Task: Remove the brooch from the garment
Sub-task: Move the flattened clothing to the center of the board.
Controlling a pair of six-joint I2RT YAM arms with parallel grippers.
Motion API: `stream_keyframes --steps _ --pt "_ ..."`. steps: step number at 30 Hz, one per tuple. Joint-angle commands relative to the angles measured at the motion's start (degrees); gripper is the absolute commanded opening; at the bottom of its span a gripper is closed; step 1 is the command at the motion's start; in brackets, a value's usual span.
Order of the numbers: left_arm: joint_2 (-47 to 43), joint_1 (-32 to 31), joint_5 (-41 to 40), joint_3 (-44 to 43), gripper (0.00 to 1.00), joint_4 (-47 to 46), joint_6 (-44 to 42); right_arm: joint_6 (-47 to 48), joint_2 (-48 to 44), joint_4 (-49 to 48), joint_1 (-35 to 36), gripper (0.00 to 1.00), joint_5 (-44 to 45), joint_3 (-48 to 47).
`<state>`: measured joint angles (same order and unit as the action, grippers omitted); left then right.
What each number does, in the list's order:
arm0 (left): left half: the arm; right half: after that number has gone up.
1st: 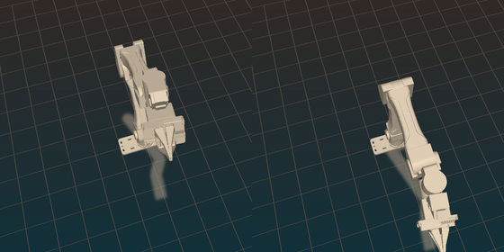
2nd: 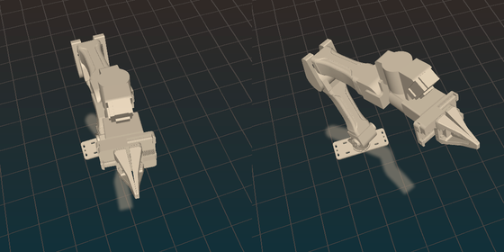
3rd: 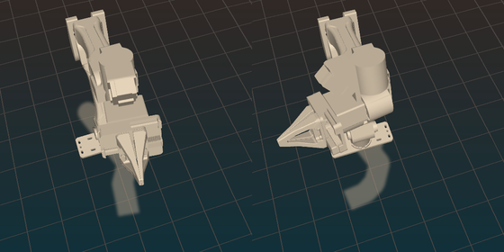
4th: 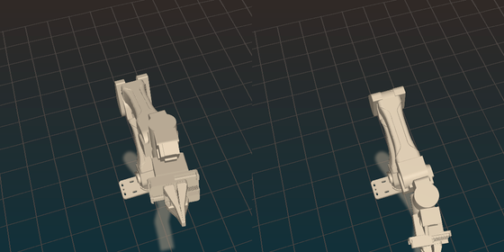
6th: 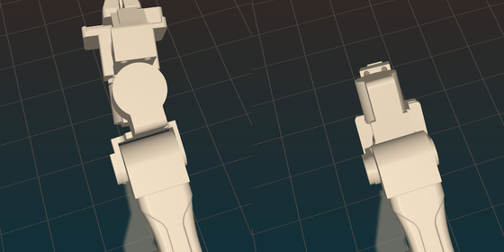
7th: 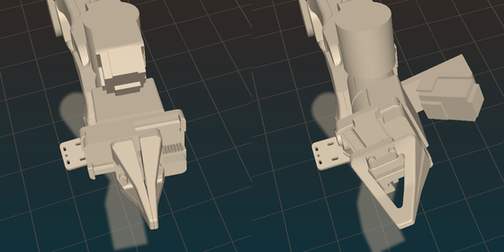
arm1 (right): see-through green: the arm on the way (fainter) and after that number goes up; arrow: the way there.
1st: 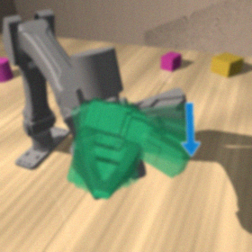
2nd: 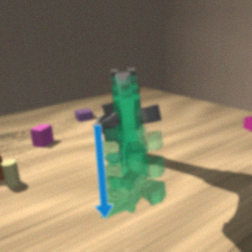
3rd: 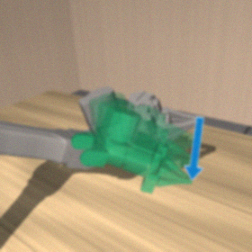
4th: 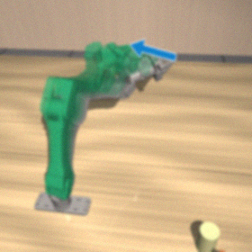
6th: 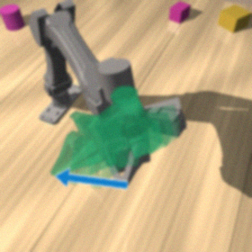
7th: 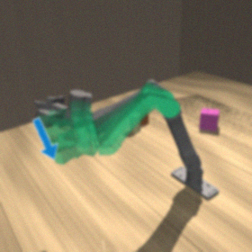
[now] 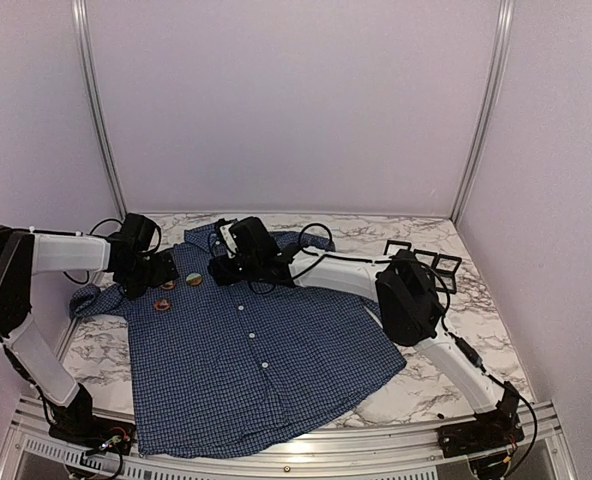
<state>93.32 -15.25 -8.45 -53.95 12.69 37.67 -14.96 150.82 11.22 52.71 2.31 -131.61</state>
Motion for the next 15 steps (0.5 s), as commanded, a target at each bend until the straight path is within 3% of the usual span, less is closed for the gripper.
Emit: stream_keyframes --steps 1,15 --pt "2.15 0.91 1.96 -0.88 0.99 -2.14 -0.48 4.28 2.39 1.32 1.25 0.72 2.42 -2.53" --pt "0.30 0.92 2.19 7.13 0.99 -6.04 3.27 8.15 4.29 5.82 3.81 0.76 8.31 0.41"
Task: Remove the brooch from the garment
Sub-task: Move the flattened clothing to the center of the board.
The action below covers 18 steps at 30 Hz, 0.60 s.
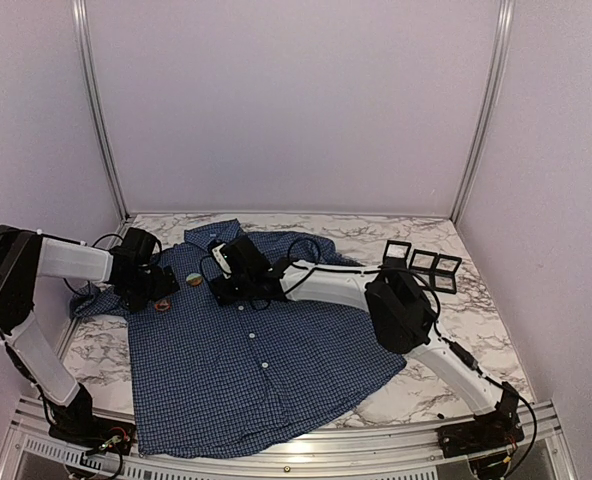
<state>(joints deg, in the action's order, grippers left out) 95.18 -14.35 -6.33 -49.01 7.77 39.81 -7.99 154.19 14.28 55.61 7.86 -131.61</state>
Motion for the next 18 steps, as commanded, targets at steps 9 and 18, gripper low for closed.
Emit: stream_keyframes --steps 9,18 --pt "-5.59 -0.06 0.67 8.14 0.99 -2.77 3.22 -1.63 -3.90 3.54 1.91 0.74 2.57 10.30" --pt "-12.27 -3.19 0.98 15.97 0.99 -3.54 7.74 -6.73 -13.67 0.66 3.23 0.72 -1.85 25.62"
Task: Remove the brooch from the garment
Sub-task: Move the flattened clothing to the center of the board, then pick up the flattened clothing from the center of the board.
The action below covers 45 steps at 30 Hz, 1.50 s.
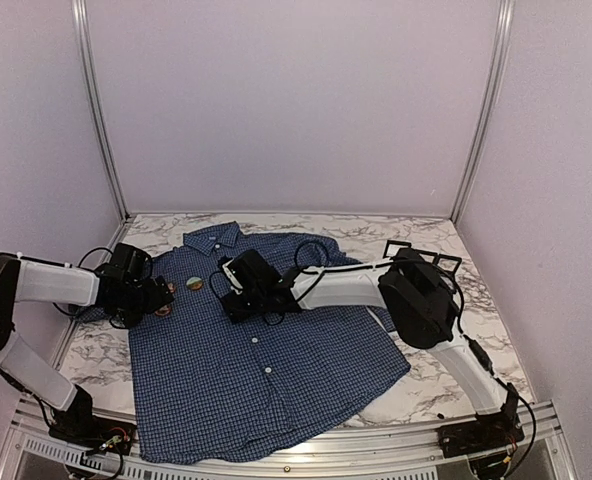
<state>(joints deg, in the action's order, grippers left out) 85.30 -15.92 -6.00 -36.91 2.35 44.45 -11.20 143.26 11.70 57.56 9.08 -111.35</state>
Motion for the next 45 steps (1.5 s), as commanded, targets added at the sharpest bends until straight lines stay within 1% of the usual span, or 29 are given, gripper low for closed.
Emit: stream_keyframes --steps 1,6,9,11,14,17,21,24,31,35,39,42,45 --pt "-3.20 -2.17 0.56 4.37 0.99 1.87 3.77 -4.14 -3.64 2.90 1.47 0.72 -3.61 6.68" --pt "-7.00 -5.03 -0.72 7.07 0.99 2.82 6.26 -5.94 -6.94 2.20 1.92 0.72 -4.94 10.75" --pt "-9.11 -5.94 -1.00 7.22 0.99 4.08 6.53 -5.73 -8.25 2.80 1.89 0.72 -4.29 10.88" --pt "-10.36 -6.10 -1.00 6.76 0.99 4.88 6.26 -5.18 -8.57 3.54 1.86 0.72 -3.71 9.13" --pt "-12.11 -6.08 -1.47 4.89 0.99 6.77 5.48 -4.43 -7.29 4.92 1.56 0.73 -3.72 3.83" --pt "-13.19 -6.13 -1.77 2.76 0.99 8.01 4.22 -3.28 -2.89 7.82 1.15 0.74 -3.44 -6.04" --pt "-12.09 -6.06 -0.96 -1.02 0.99 9.36 2.45 -1.58 4.28 11.44 0.82 0.74 -2.51 -17.79" --pt "-11.05 -6.09 -0.59 -3.18 0.99 9.56 1.30 -0.69 7.87 11.54 0.55 0.75 -2.49 -22.46" --pt "-7.13 -5.99 0.93 -8.09 0.99 9.65 -1.14 2.70 10.99 6.92 0.49 0.77 0.36 -23.97" --pt "-5.55 -5.98 1.26 -9.23 0.99 8.98 -1.70 3.69 13.55 7.19 0.62 0.78 1.91 -26.06" --pt "-4.26 -6.04 1.90 -9.86 0.99 8.20 -1.79 4.71 14.86 8.03 1.11 0.77 3.35 -25.84" --pt "-3.64 -5.99 1.92 -10.25 0.99 8.11 -1.88 5.28 15.60 9.36 1.78 0.76 4.39 -25.39" --pt "-3.44 -5.99 1.80 -10.37 0.99 8.20 -2.08 4.61 15.99 10.83 1.90 0.71 4.18 -24.57"
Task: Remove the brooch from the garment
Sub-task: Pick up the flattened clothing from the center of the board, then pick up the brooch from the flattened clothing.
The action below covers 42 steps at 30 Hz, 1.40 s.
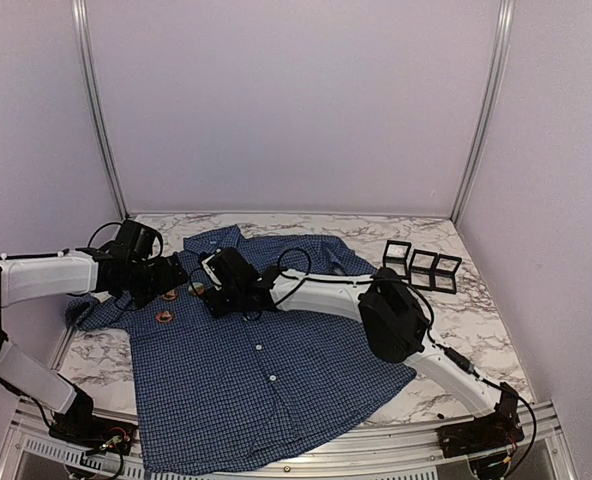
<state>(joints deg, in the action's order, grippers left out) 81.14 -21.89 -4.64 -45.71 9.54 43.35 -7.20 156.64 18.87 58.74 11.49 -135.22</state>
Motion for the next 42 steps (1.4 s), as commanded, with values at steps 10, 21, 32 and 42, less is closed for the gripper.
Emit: stream_keyframes --steps 10,21,32,42 --pt "0.93 -0.05 0.71 -1.31 0.99 0.75 -0.46 -2.69 -0.45 3.34 0.58 0.22 -3.25 3.97" --pt "1.61 -0.07 2.11 -0.99 0.99 -0.41 0.06 -6.96 -5.86 -2.33 -1.97 0.00 -13.26 7.62" --pt "1.71 -0.12 6.29 -0.34 0.97 -2.87 1.30 -9.39 -14.62 -7.81 -2.27 0.00 -16.91 13.93" --pt "1.30 -0.23 9.57 0.14 0.69 -5.14 3.05 -10.89 -20.20 -13.64 -1.85 0.00 -21.48 22.03"
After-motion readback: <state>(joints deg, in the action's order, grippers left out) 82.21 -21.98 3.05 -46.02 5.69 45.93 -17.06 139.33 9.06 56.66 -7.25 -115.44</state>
